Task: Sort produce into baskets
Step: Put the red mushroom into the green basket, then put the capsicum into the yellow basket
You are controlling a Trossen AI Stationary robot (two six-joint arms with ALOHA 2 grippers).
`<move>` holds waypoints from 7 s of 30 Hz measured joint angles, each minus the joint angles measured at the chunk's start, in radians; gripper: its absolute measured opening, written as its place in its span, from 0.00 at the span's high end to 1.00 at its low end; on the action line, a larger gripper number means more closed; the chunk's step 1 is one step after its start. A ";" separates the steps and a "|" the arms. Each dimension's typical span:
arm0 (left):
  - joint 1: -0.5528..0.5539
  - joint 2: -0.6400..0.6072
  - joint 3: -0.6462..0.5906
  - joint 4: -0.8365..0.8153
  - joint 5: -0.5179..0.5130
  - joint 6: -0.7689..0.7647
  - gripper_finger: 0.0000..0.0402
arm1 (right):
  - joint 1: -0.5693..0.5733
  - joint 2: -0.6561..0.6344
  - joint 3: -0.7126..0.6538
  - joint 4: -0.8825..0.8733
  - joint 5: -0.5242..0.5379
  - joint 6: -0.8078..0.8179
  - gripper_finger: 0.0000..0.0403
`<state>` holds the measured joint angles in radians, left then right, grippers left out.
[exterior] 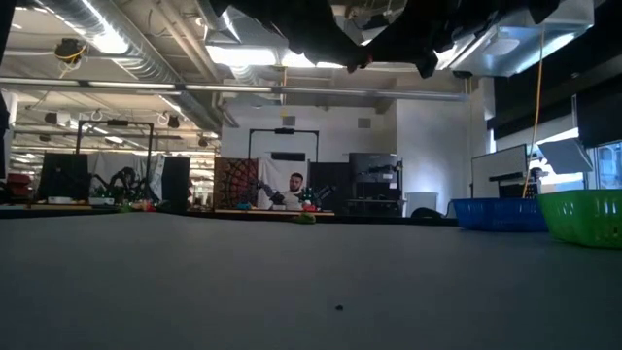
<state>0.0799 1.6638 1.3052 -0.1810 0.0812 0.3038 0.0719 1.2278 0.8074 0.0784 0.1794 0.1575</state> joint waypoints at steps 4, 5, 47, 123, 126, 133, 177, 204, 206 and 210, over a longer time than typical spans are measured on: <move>0.000 0.000 -0.001 0.000 0.000 -0.009 0.85 | 0.000 0.000 0.000 0.000 -0.007 -0.016 0.97; 0.000 0.000 -0.001 0.000 0.000 -0.002 0.85 | 0.000 0.000 0.000 0.000 -0.006 -0.017 0.97; 0.001 -0.109 -0.109 -0.226 0.001 -0.176 0.49 | 0.362 -0.298 0.000 -1.018 0.064 0.751 0.98; 0.558 0.512 0.304 -0.252 -0.032 -0.116 0.49 | 0.399 -0.288 -0.171 -0.526 0.537 0.568 0.46; 0.568 0.527 0.304 -0.252 -0.032 -0.086 0.49 | 0.399 -0.288 -0.171 -0.525 0.537 0.568 0.46; 0.584 0.545 0.304 -0.257 -0.005 -0.034 0.54 | 0.399 -0.287 -0.171 -0.523 0.536 0.576 0.46; 0.518 0.386 0.302 -0.499 0.064 0.046 0.90 | 0.399 -0.288 -0.171 -0.523 0.535 0.578 0.46; 0.181 0.205 0.302 -0.371 0.066 -0.060 0.89 | 0.399 -0.288 -0.171 -0.478 0.537 0.541 0.46; 0.161 0.205 0.302 -0.340 0.066 -0.071 0.89 | 0.399 -0.287 -0.171 -0.474 0.537 0.540 0.46; 0.131 0.206 0.302 -0.276 0.066 -0.095 0.89 | 0.399 -0.288 -0.171 -0.462 0.538 0.533 0.46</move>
<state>0.2106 1.8698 1.6073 -0.4566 0.1468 0.2089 0.4711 0.9401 0.6361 -0.3839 0.7169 0.6901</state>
